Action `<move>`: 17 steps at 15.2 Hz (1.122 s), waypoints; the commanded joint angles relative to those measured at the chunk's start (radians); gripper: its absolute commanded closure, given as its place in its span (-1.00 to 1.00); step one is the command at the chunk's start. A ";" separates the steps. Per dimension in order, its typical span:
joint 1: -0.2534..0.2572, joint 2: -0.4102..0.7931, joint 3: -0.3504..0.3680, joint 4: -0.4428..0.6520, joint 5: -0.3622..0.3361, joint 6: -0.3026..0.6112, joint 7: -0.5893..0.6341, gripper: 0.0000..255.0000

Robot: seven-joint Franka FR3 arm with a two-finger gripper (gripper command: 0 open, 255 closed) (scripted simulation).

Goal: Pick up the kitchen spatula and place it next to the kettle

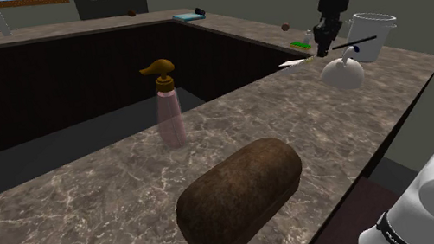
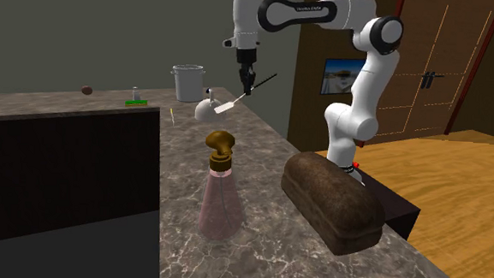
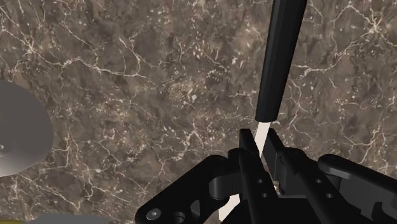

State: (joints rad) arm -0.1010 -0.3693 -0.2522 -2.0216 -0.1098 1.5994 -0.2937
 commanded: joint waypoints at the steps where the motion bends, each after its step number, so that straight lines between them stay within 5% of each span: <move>1: -0.017 0.002 -0.032 0.003 -0.014 0.002 -0.047 1.00; 17: -0.141 0.166 -0.330 0.184 -0.048 0.020 -0.475 1.00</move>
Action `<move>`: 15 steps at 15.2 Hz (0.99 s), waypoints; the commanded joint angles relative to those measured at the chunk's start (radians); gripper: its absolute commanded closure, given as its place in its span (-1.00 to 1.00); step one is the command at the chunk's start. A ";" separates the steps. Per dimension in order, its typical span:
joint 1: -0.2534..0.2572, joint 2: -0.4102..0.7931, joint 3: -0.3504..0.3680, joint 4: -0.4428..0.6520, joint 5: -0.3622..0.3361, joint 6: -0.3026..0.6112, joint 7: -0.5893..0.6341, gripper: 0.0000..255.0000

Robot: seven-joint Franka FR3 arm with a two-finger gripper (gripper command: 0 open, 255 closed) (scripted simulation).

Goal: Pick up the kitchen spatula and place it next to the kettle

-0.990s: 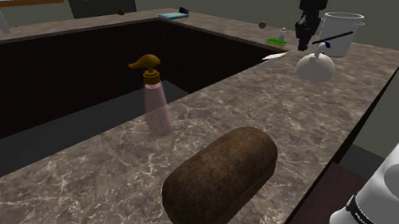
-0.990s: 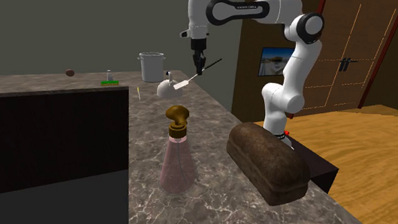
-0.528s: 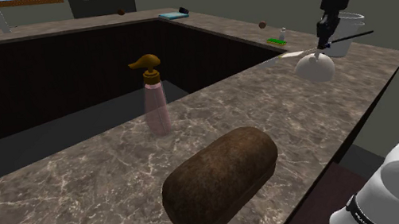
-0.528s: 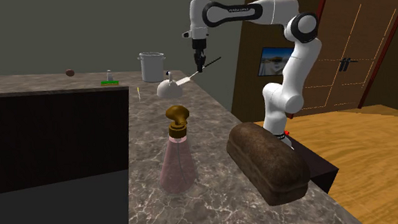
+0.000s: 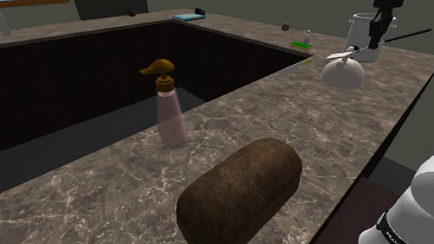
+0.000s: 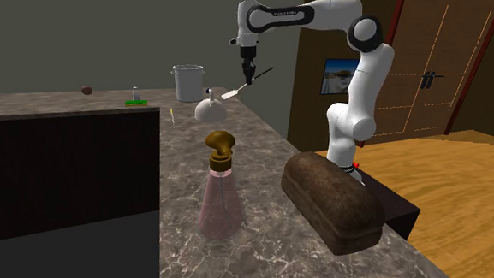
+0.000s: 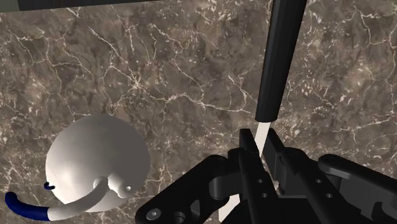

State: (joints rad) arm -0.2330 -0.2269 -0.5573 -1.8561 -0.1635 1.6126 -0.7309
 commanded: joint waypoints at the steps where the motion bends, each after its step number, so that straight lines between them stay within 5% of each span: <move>1: -0.017 0.046 -0.046 0.040 0.013 0.008 -0.068 1.00; 11: -0.154 0.354 -0.221 0.320 0.192 -0.014 -0.400 1.00; 15: -0.149 0.341 -0.216 0.254 0.184 0.043 -0.392 1.00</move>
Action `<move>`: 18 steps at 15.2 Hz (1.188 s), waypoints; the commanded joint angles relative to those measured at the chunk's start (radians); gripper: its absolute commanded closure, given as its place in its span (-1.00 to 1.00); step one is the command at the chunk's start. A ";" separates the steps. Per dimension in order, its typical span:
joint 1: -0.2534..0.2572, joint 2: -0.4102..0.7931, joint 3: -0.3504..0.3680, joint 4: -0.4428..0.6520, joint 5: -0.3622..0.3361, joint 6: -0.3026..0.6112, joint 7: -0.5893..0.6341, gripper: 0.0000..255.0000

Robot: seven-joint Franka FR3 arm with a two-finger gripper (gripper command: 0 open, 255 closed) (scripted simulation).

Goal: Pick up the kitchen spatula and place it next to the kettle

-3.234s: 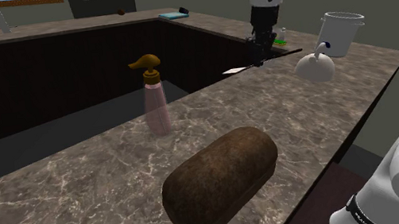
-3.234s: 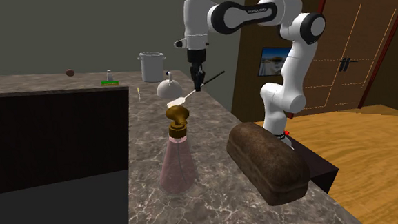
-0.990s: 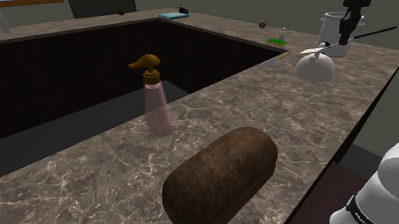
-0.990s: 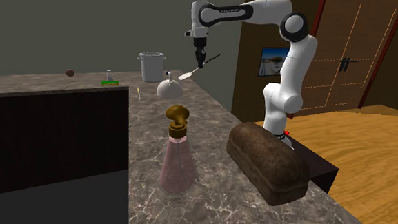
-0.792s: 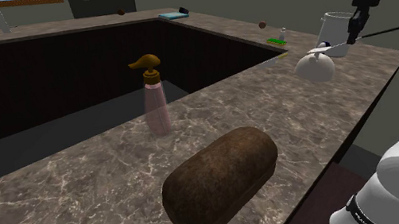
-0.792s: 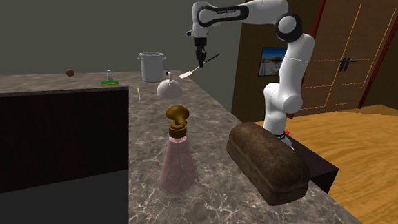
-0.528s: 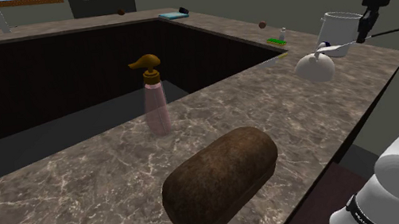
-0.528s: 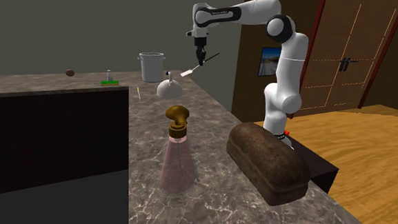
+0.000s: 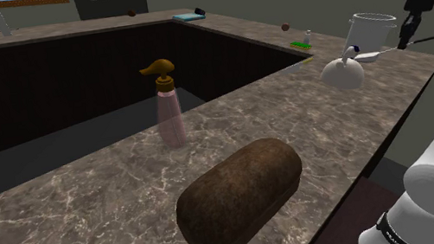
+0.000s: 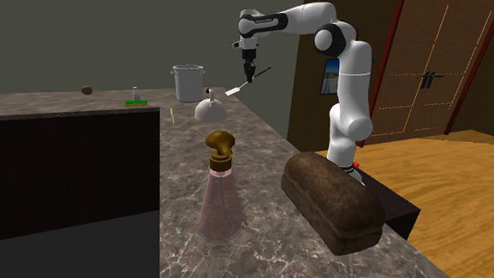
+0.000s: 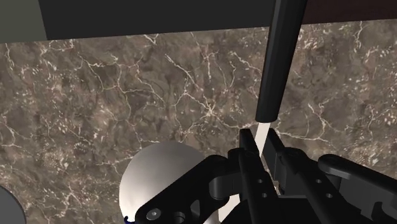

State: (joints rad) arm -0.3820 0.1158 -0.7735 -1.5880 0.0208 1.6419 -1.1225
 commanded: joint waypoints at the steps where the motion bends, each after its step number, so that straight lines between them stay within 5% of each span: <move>1: 0.001 -0.003 0.000 -0.030 -0.002 0.028 0.001 1.00; 18: 0.005 0.009 0.006 -0.247 0.007 0.254 0.003 1.00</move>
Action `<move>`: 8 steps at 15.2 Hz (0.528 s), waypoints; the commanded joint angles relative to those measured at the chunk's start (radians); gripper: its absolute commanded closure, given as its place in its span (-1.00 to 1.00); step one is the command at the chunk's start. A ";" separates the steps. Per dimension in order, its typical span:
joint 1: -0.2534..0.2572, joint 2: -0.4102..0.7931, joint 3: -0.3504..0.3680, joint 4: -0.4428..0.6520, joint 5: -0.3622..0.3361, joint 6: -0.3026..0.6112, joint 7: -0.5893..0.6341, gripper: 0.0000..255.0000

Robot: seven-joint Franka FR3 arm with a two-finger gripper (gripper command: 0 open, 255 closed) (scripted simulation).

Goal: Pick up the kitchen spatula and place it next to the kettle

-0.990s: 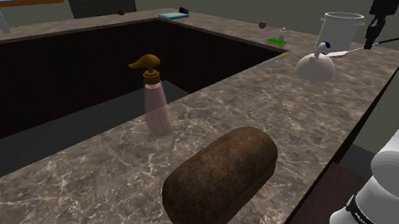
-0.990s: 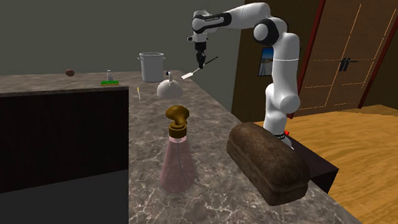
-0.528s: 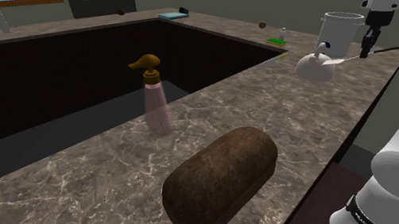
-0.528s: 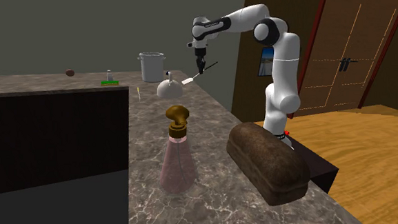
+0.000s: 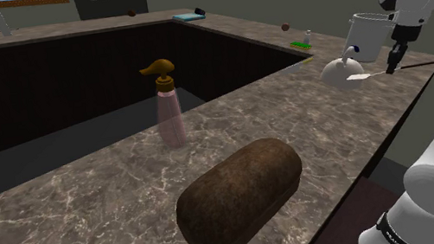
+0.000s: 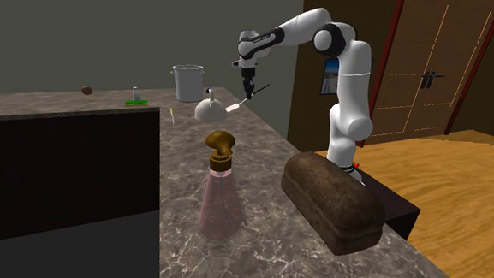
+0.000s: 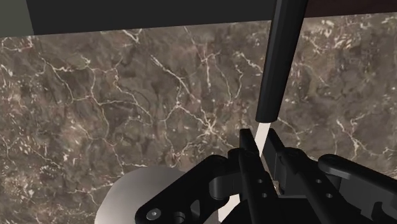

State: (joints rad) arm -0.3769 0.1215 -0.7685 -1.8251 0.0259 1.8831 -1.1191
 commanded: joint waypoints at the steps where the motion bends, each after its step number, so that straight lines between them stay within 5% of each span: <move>1: -0.001 0.006 0.001 -0.021 0.005 0.026 -0.002 1.00; 8: -0.007 0.037 0.005 -0.087 0.029 0.114 -0.014 1.00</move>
State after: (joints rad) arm -0.3817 0.1527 -0.7638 -1.9018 0.0499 1.9824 -1.1299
